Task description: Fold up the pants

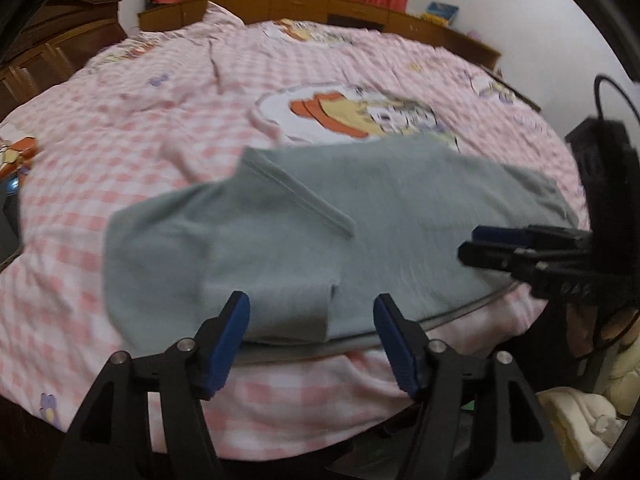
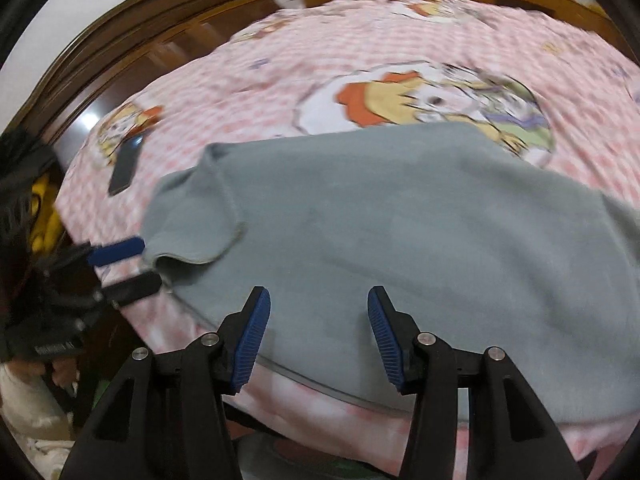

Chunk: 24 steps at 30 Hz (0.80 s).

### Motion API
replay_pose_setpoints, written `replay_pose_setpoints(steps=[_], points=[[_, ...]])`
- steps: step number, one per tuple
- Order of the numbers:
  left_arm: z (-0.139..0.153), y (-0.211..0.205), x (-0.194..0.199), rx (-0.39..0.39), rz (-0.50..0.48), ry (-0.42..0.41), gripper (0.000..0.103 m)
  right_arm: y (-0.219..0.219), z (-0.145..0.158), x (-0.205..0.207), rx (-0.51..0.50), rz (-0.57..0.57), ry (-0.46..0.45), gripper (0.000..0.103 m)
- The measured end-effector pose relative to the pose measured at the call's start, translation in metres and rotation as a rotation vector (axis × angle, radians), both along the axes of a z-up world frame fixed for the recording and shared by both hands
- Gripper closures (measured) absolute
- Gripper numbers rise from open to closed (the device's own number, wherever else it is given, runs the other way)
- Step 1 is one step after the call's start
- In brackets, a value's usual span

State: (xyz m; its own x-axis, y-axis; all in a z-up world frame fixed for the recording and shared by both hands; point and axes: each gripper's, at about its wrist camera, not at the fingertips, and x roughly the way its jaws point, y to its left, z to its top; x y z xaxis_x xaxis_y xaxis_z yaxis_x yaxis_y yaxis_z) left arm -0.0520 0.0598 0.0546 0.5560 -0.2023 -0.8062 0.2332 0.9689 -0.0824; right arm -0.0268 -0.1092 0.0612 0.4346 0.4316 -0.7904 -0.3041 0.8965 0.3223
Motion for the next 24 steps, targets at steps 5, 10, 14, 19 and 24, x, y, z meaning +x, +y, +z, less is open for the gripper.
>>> replay_pose_setpoints(steps=[5,10,14,19,24], points=[[-0.026,-0.004,0.015,0.137,0.068,0.024,0.039,-0.018,-0.007,-0.003,-0.001,-0.052,0.014,0.051],[-0.022,0.016,0.017,0.056,0.083,0.039,0.089,-0.028,-0.014,-0.008,-0.006,-0.058,0.016,0.051],[-0.007,0.044,0.014,-0.007,0.166,0.019,0.091,-0.029,-0.021,-0.007,-0.006,-0.058,0.026,0.051],[0.006,0.096,0.016,-0.048,0.339,-0.008,0.09,-0.027,-0.022,-0.007,-0.016,-0.052,0.017,0.051],[0.004,0.129,0.026,0.0,0.475,-0.004,0.079,-0.025,-0.023,-0.008,-0.023,-0.055,0.015,0.051]])
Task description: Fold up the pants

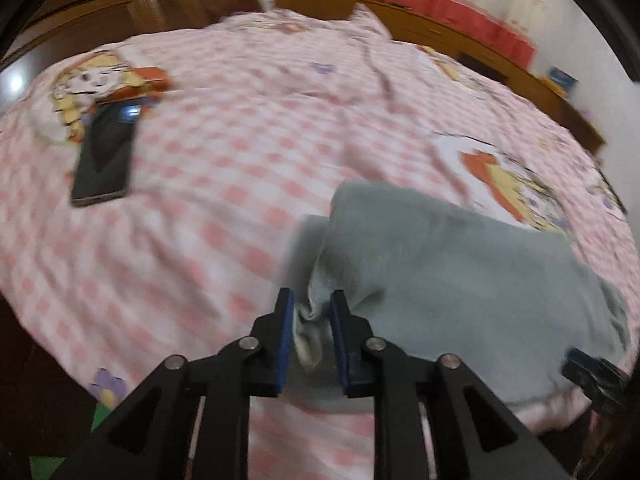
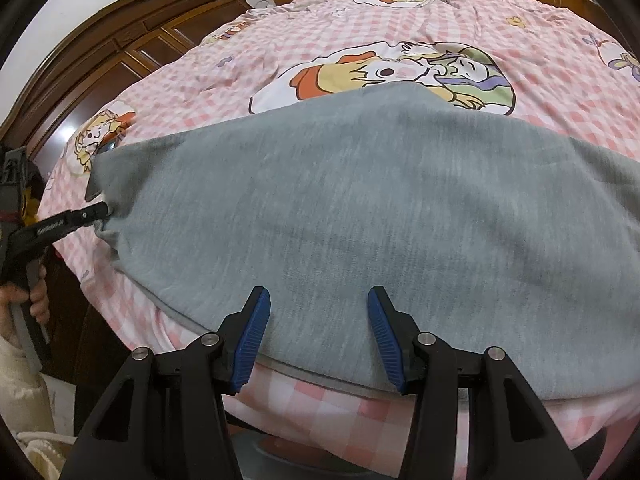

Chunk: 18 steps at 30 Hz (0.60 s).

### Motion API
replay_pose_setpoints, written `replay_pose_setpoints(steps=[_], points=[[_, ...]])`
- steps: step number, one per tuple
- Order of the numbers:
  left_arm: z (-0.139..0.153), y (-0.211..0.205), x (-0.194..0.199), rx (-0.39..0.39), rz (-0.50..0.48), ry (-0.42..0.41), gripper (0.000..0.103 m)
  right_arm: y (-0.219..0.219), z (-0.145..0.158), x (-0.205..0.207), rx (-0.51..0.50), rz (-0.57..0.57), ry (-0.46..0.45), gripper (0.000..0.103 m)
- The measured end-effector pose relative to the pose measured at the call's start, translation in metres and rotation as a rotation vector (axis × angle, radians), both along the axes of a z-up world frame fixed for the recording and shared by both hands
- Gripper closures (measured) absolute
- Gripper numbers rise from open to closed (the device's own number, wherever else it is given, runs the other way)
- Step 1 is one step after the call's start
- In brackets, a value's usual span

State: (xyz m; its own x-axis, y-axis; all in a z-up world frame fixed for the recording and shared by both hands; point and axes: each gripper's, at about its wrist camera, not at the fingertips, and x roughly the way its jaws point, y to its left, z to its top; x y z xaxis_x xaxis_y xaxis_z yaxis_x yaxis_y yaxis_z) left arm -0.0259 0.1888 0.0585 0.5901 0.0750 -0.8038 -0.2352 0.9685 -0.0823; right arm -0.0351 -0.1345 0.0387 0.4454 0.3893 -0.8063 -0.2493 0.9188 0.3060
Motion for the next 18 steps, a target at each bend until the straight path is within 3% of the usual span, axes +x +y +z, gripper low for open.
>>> replay_pose_setpoints(steps=[4,10,15,18], points=[[-0.003,0.012,-0.007,-0.033,0.015,0.001,0.065,0.003,0.002,-0.002,-0.004,0.009,-0.009,0.051],[-0.005,0.004,-0.02,-0.082,-0.034,0.011,0.063,0.018,0.008,-0.007,-0.011,0.082,-0.032,0.051],[-0.002,-0.016,-0.037,-0.181,-0.119,0.008,0.062,0.035,0.01,-0.015,-0.026,0.159,-0.045,0.051],[-0.006,-0.027,-0.038,-0.202,-0.14,0.02,0.062,0.041,0.009,-0.017,-0.04,0.185,-0.047,0.051]])
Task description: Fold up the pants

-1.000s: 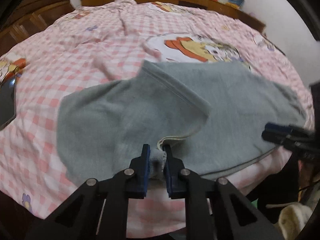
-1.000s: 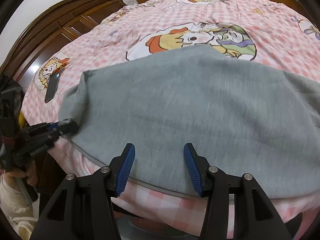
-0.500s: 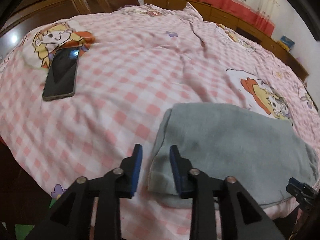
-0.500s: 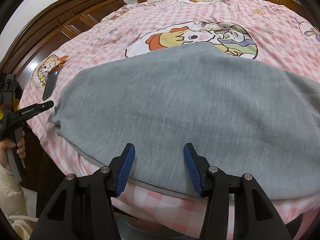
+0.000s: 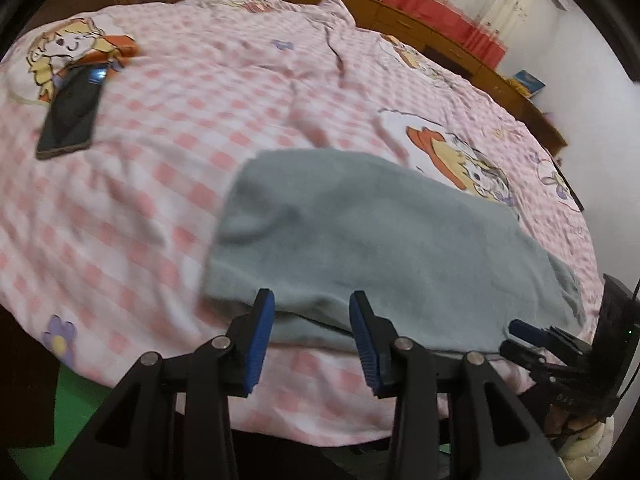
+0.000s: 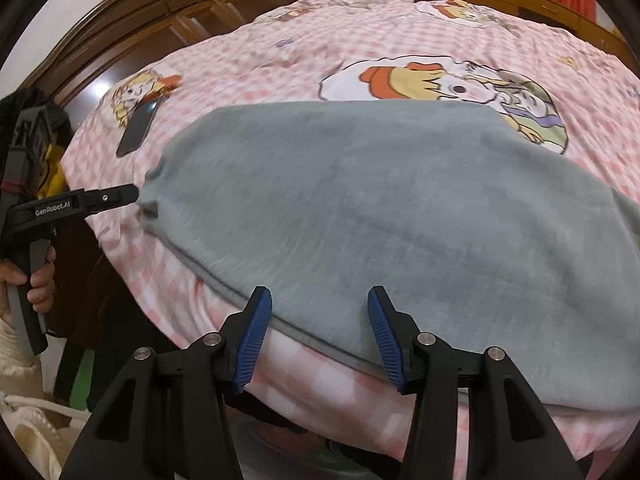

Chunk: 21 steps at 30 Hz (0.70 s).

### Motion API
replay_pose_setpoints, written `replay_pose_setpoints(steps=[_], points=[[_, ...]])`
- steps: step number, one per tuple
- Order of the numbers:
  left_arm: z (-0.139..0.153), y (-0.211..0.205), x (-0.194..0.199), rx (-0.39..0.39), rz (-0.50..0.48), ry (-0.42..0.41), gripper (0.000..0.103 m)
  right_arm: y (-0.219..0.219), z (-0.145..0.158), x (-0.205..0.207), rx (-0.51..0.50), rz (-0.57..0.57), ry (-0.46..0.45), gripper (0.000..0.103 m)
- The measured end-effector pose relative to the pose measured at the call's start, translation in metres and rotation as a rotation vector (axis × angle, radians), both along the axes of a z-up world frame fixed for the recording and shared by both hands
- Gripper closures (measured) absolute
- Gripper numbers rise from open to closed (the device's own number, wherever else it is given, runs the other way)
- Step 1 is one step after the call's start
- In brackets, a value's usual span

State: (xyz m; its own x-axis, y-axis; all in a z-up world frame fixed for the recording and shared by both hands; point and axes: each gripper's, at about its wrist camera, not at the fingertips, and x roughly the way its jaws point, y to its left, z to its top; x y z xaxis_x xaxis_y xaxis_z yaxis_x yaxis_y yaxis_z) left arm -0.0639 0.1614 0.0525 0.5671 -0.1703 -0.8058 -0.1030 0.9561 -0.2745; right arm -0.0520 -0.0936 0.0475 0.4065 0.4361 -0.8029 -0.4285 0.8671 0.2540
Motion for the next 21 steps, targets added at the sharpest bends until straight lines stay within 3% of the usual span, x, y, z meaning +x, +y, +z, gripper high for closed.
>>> replay_pose_setpoints(steps=[5,7,10,16,21], points=[[-0.017,-0.002,0.003,-0.012,0.034,0.053,0.062,0.006,-0.007,-0.002,-0.027,0.019,0.015,0.058],[-0.021,-0.001,0.004,-0.015,0.048,0.064,0.055,0.008,-0.009,-0.002,-0.036,0.024,0.017,0.06],[-0.025,0.003,0.004,-0.022,0.068,0.07,0.054,0.011,-0.011,-0.004,-0.041,0.034,0.014,0.06],[-0.026,0.01,0.01,-0.097,0.081,0.036,0.054,0.012,-0.014,-0.005,-0.06,0.046,0.005,0.061],[-0.029,0.016,0.018,-0.118,0.112,0.027,0.054,0.01,-0.015,-0.004,-0.057,0.043,0.004,0.07]])
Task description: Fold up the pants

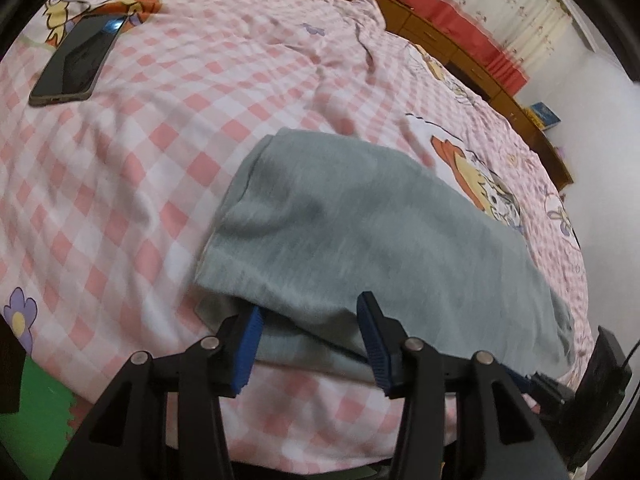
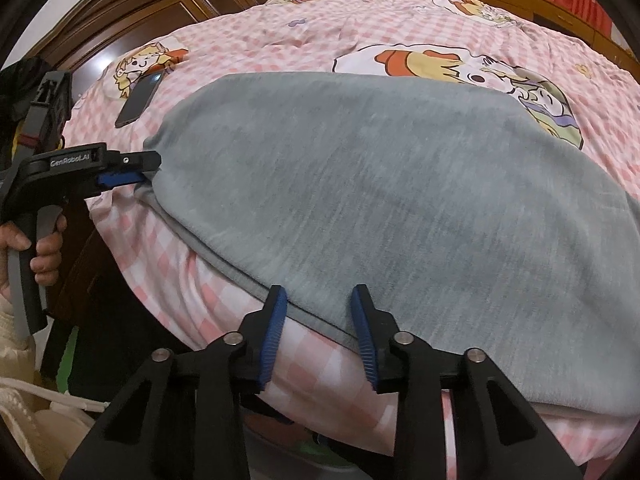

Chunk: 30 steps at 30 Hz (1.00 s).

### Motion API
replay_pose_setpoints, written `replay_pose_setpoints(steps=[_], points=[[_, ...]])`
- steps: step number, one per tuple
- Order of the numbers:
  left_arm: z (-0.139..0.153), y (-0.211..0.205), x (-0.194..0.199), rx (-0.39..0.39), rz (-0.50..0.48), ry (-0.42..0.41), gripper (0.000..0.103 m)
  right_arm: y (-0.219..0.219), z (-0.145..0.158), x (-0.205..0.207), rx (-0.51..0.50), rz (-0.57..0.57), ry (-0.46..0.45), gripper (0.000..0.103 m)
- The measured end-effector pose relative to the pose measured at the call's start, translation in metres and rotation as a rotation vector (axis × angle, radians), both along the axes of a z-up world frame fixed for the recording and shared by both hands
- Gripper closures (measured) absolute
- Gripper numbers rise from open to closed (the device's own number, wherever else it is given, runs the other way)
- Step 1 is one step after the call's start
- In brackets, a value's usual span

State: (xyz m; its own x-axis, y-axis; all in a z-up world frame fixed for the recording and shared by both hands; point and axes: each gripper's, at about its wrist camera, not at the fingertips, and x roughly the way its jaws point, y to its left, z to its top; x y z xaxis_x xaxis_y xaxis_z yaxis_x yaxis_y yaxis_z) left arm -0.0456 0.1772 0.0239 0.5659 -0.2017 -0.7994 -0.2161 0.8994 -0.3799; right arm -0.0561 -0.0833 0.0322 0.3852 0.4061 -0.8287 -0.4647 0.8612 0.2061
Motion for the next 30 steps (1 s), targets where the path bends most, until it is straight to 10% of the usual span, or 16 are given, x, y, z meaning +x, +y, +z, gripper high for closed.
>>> replay_pose_setpoints(steps=[9,12,30], points=[[-0.005,0.004,0.005,-0.041,0.026,0.001,0.055,0.002,-0.002,0.0,-0.01,0.022,-0.01,0.071],[-0.002,0.001,0.003,-0.024,-0.007,-0.018,0.097,0.003,-0.002,0.0,-0.018,0.022,-0.01,0.071],[-0.009,0.019,-0.02,0.031,0.041,0.02,0.098,0.004,0.009,-0.004,0.003,0.01,-0.048,0.071]])
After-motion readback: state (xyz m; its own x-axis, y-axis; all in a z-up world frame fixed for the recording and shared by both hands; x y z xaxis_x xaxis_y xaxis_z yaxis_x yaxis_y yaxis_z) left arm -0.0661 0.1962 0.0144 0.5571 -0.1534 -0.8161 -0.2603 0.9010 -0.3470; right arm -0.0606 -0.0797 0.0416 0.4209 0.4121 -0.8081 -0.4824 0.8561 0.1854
